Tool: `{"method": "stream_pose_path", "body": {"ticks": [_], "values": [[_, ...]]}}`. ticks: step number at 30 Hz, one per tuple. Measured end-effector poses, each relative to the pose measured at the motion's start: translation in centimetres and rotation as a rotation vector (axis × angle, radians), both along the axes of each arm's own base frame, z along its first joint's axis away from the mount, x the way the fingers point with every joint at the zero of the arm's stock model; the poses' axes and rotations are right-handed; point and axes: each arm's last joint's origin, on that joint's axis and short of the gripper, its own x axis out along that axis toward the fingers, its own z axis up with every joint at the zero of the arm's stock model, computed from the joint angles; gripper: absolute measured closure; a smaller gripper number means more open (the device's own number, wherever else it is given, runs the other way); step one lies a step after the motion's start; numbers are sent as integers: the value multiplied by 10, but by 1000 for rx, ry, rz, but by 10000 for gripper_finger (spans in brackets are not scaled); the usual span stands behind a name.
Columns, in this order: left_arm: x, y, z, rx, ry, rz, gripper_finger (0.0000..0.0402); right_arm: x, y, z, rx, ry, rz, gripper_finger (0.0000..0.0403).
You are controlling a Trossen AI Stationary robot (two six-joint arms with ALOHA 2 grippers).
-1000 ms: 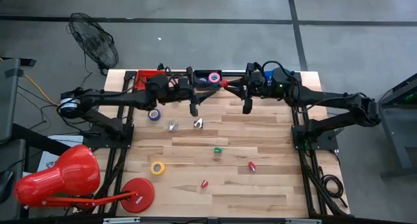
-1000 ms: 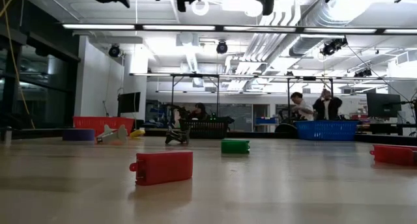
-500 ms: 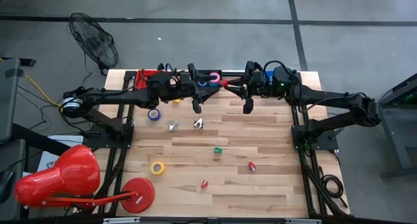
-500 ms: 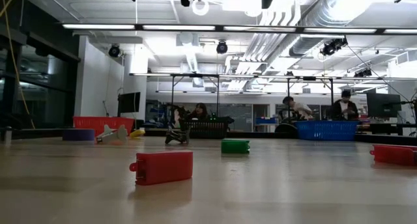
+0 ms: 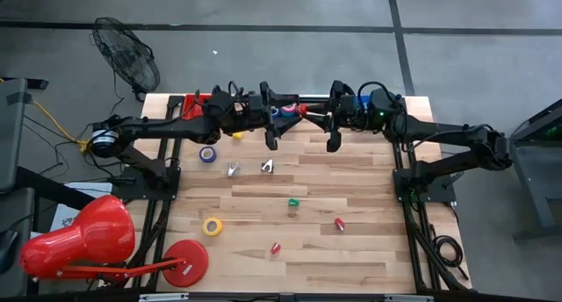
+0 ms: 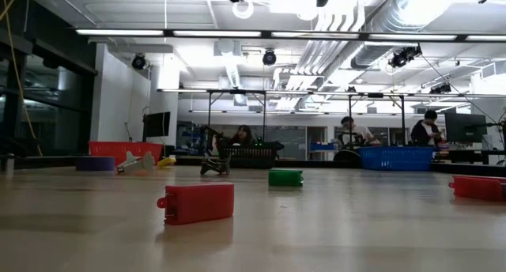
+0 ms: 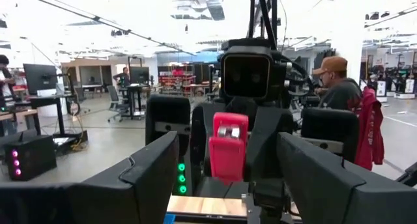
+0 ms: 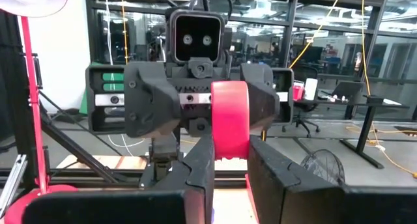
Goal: Pick and place Stapler, Stapler remover, tape
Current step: Put the top red stapler into the red bin
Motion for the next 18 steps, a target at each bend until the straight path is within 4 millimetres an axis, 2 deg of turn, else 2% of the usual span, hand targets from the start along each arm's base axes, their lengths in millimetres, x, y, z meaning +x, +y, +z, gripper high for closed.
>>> {"method": "stream_pose_path", "body": {"ticks": [10, 18], "values": [[0, 0, 2, 4, -5, 0, 149, 0, 0, 0, 0, 1, 2, 344], [0, 0, 2, 12, -2, 3, 149, 15, -2, -12, 4, 8, 8, 344]]}}
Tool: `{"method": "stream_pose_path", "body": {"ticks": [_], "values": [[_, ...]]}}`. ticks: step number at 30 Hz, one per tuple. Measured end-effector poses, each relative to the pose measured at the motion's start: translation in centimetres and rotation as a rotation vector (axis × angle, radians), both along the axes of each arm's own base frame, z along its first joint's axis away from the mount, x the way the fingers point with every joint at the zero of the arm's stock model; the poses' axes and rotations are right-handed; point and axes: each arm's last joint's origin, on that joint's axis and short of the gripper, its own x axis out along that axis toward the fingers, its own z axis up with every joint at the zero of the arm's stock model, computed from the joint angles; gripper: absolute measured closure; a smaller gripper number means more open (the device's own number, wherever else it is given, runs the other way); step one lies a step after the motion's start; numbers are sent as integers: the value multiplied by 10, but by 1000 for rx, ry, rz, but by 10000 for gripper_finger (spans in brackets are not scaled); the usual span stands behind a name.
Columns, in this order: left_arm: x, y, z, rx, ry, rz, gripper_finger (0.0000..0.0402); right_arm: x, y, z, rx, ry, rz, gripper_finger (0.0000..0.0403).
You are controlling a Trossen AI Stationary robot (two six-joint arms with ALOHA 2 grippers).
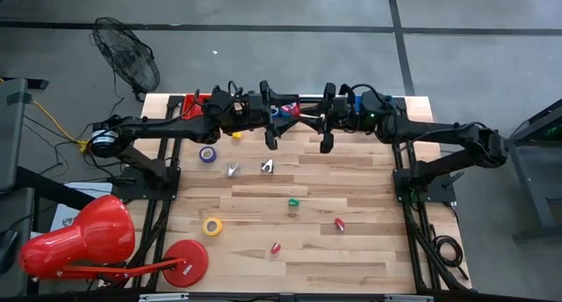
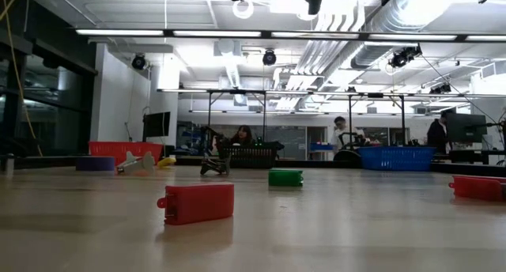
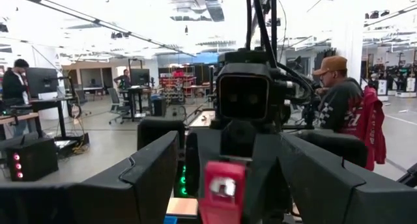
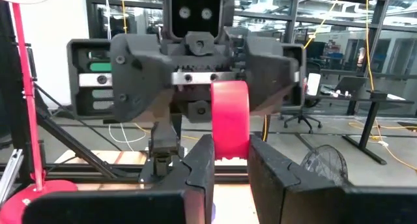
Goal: Pick and place Stapler, Stapler remover, tape
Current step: Put the top red stapler into the red bin
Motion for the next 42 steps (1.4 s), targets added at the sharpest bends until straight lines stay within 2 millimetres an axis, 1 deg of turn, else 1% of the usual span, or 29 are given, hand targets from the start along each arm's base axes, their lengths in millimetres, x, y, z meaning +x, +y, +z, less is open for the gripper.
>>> {"method": "stream_pose_path", "body": {"ticks": [9, 16, 20, 30, 33, 39, 42], "values": [[0, 0, 0, -1, 3, 0, 149, -1, 0, 6, -11, -67, 5, 344], [0, 0, 0, 0, 0, 1, 152, 0, 0, 4, -3, -43, 5, 344], [0, 0, 0, 0, 0, 1, 181, -1, 0, 5, -5, -48, 5, 344], [0, 0, 0, 0, 2, 0, 301, 0, 0, 4, -2, -38, 3, 344], [0, 0, 0, 15, 7, -9, 329, 0, 0, 4, -2, -37, 10, 344], [0, 0, 0, 19, 11, -10, 333, 0, 0, 4, -2, -37, 10, 343], [0, 0, -1, 24, 14, -8, 328, 0, 0, 4, -2, -37, 5, 326]]}}
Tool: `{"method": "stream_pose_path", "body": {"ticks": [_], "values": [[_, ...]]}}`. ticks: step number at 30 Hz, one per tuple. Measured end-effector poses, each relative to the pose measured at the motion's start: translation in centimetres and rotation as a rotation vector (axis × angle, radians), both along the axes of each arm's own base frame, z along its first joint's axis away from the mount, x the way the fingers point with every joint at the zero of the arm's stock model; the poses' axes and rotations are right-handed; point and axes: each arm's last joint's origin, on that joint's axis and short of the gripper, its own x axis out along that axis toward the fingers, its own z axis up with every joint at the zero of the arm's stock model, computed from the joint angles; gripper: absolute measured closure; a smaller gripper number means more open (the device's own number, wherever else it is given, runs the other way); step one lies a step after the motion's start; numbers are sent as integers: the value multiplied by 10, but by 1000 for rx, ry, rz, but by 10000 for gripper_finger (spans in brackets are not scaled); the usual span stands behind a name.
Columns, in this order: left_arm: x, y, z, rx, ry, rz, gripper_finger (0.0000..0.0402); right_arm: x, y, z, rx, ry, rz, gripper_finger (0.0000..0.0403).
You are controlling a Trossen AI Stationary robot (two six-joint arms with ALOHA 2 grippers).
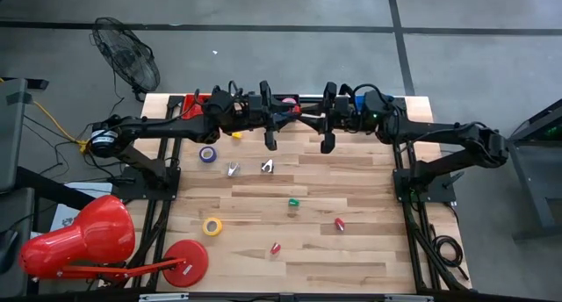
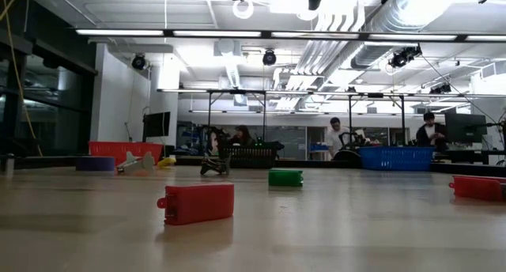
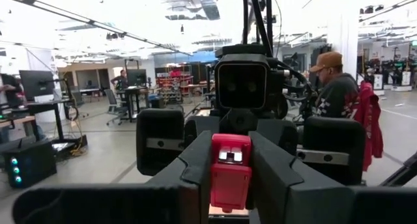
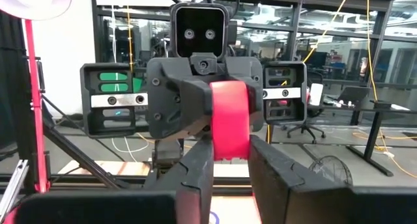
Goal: Pick and place Stapler, Stapler remover, tape
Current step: Put the top red stapler into the red bin
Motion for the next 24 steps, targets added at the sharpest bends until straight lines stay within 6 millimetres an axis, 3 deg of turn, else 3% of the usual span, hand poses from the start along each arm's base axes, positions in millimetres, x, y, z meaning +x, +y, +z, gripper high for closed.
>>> {"method": "stream_pose_path", "body": {"ticks": [6, 16, 24], "values": [[1, 1, -3, 19, 26, 29, 330, -1, -1, -1, 12, 18, -38, 288], [-6, 26, -3, 8, 36, 39, 331, -18, 2, 5, 74, 77, -83, 254], [-22, 65, -28, -66, 339, 277, 331, -33, 3, -6, 124, 262, -210, 232]]}}
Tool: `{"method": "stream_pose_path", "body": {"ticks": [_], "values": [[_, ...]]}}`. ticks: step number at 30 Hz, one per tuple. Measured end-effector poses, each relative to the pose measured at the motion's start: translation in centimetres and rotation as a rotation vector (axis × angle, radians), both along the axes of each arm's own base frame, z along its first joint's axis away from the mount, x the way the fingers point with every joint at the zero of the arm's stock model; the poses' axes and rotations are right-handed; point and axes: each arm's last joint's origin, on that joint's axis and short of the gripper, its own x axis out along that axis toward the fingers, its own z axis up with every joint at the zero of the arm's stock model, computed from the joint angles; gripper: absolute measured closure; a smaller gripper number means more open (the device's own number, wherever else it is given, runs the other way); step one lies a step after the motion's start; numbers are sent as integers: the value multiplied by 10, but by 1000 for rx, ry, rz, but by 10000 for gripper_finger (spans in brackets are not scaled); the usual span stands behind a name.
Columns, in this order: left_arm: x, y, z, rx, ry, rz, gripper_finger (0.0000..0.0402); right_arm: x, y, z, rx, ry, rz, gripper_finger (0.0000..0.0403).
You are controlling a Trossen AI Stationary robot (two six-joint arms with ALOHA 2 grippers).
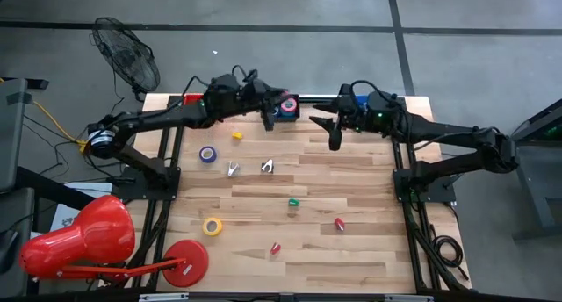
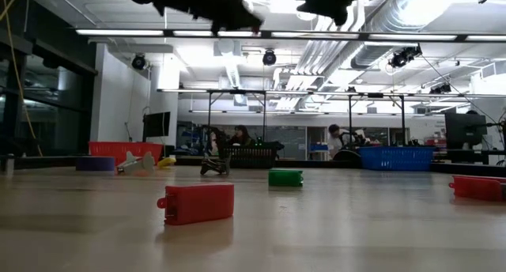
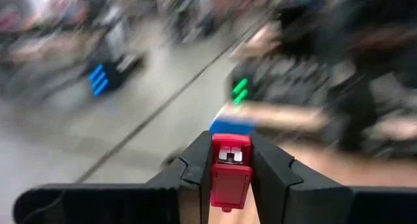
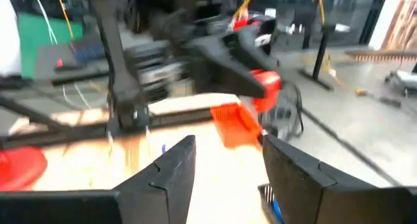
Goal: Pick and place Stapler, Stapler remover, tape
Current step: Put the top red stapler into the red bin
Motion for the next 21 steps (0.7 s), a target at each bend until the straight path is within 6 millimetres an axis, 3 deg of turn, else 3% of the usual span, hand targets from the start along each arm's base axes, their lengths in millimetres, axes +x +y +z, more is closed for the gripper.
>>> {"method": "stream_pose_path", "body": {"ticks": [9, 21], "values": [[-47, 46, -50, -175, 538, 555, 331, -2, 0, -7, 66, 59, -28, 231], [-107, 94, -79, -358, 825, 818, 331, -3, -1, -7, 57, 59, -86, 231]]}}
